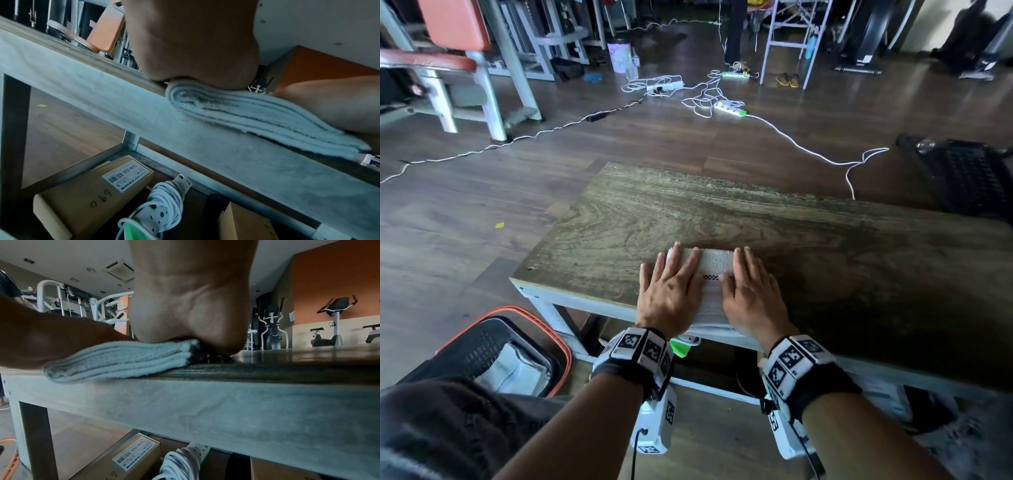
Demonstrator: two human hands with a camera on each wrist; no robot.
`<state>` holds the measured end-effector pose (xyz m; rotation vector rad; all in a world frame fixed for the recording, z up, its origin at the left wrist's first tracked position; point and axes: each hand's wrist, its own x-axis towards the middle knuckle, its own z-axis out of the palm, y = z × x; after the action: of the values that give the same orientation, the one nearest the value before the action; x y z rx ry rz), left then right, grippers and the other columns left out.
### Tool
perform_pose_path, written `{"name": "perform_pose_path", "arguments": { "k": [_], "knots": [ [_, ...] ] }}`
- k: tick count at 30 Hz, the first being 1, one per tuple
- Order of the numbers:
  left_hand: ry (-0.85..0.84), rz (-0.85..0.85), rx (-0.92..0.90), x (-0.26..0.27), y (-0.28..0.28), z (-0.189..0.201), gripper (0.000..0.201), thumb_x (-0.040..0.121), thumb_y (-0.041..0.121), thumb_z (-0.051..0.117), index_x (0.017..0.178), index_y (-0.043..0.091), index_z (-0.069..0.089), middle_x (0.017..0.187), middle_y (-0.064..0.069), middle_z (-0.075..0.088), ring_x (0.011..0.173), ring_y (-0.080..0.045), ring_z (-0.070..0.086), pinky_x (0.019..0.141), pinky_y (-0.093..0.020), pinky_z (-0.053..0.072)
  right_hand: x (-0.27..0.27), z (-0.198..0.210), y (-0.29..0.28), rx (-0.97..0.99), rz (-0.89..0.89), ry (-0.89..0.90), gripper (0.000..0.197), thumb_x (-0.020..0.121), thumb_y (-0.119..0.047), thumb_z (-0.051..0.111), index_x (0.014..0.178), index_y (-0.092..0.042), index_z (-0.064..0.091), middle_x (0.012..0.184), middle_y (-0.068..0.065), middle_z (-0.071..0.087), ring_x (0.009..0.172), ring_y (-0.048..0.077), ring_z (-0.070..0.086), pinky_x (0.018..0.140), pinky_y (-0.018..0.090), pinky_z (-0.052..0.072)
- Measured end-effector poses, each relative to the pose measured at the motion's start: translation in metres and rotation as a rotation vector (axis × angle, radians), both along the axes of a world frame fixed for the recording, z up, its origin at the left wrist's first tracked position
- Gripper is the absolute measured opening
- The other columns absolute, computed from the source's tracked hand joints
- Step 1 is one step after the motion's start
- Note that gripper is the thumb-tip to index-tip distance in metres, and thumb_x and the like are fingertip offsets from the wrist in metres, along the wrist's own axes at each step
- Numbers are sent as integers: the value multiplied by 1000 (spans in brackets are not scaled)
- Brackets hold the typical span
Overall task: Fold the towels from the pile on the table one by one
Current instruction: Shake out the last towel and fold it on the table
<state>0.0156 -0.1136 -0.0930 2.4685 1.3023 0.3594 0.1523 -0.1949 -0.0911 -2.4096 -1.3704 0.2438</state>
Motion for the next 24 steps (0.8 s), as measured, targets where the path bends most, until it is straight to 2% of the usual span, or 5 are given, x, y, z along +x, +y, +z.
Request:
{"name": "perform_pose_path", "arguments": {
  "k": [5, 9, 15, 19, 24],
  "knots": [
    [11, 128, -86, -5, -5, 3, 76, 93, 67, 20, 156, 31, -2, 165, -2, -1, 152, -20, -4, 122, -47, -5, 4, 9, -12, -157, -13, 84, 70, 101, -56, 15, 157, -23, -12, 167, -1, -8, 153, 14, -4, 123, 42, 2],
    [3, 200, -124, -11, -12, 4, 90, 85, 77, 28, 152, 17, 20, 165, -5, 7, 152, -21, 1, 123, -46, 1, -8, 13, -28, -175, -55, 81, 76, 100, -58, 15, 158, -16, -9, 167, 1, -6, 153, 16, -2, 123, 44, 2],
    [-183, 196, -159, -21, -27, 37, 49, 81, 48, 65, 109, 7, 64, 116, -15, 58, 117, -32, 49, 103, -39, 38, -23, 25, -52, -168, -84, 159, 79, 100, -58, 23, 157, -9, -2, 167, 7, 5, 153, 23, 8, 122, 46, 12],
    [-589, 74, -505, -47, -28, 70, 45, 67, 51, 71, 91, 13, 69, 84, -9, 72, 83, -28, 69, 79, -44, 56, -33, 60, -62, -61, -190, 496, 79, 88, -70, 43, 143, -16, 26, 133, 2, 57, 117, 26, 59, 102, 46, 45],
    [-847, -8, -710, -95, -35, 112, 14, 85, 22, 72, 96, 15, 68, 92, -10, 74, 82, -24, 69, 77, -38, 55, -79, 119, -64, 23, -159, 730, 57, 103, -52, 30, 147, -17, 39, 154, 9, 40, 140, 27, 38, 116, 43, 28]
  ]
}}
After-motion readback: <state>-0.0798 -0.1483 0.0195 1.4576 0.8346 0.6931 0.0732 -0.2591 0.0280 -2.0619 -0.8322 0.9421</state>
